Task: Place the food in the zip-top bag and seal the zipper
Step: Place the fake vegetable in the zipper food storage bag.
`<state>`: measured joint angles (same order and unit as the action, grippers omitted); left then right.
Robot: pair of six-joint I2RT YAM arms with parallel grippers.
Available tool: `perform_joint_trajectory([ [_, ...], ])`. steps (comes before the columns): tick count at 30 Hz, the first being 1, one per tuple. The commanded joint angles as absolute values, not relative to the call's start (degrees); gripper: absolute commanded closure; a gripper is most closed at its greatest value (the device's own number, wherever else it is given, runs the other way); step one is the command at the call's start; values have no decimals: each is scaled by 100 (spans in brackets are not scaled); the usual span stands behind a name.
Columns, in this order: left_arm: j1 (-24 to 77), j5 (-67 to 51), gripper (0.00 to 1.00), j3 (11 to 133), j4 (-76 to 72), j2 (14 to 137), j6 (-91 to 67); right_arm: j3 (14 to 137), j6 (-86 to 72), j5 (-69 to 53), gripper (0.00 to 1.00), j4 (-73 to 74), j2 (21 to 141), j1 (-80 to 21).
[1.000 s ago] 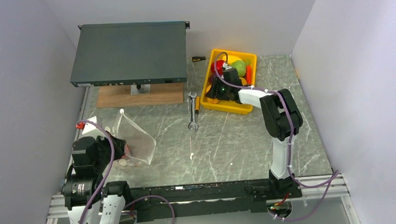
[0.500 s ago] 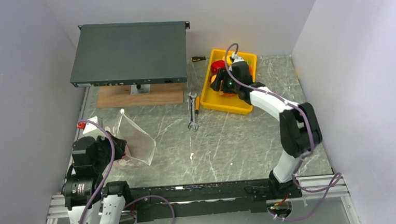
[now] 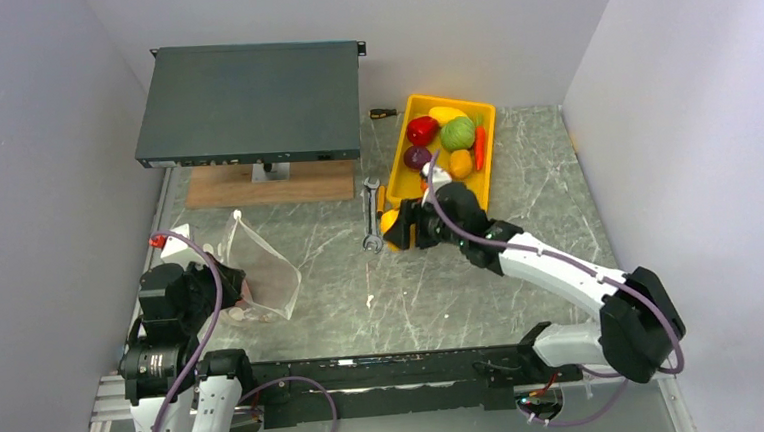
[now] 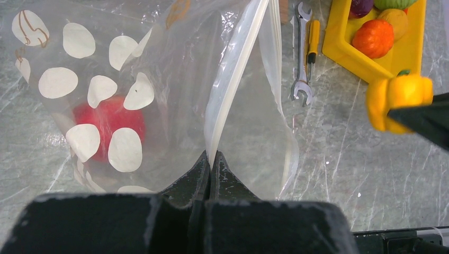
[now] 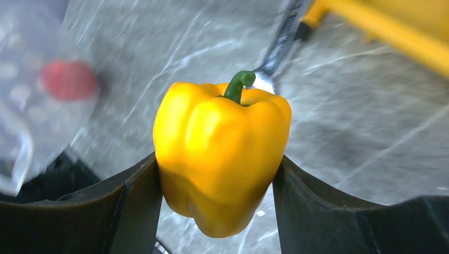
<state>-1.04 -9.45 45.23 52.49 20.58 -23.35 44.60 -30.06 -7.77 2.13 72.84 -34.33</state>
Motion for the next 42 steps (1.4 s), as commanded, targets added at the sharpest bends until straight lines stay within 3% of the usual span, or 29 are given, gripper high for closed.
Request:
perform_joint_trajectory([
  [1, -138, -1099, 100, 4530, 4965, 2110, -2257, 4346, -3015, -399, 100, 28, 6727, -4316],
  [7, -132, -1115, 100, 4534, 4975, 2115, -2246, 4244, -3053, -496, 100, -927, 6702, -5735],
  [13, -132, -1085, 100, 4535, 4974, 2057, -2259, 5413, -2729, 125, 100, -1025, 7751, -7039],
  [28, -136, -1024, 100, 4535, 4983, 1980, -2285, 7633, -2609, 705, 98, -388, 9478, -7515],
  [34, -132, -1015, 100, 4535, 4982, 1927, -2294, 8059, -2688, 973, 85, -128, 9965, -7517],
  [42, -132, -1019, 100, 4535, 4981, 1917, -2294, 8323, -2707, 986, 34, -69, 10323, -7489],
])
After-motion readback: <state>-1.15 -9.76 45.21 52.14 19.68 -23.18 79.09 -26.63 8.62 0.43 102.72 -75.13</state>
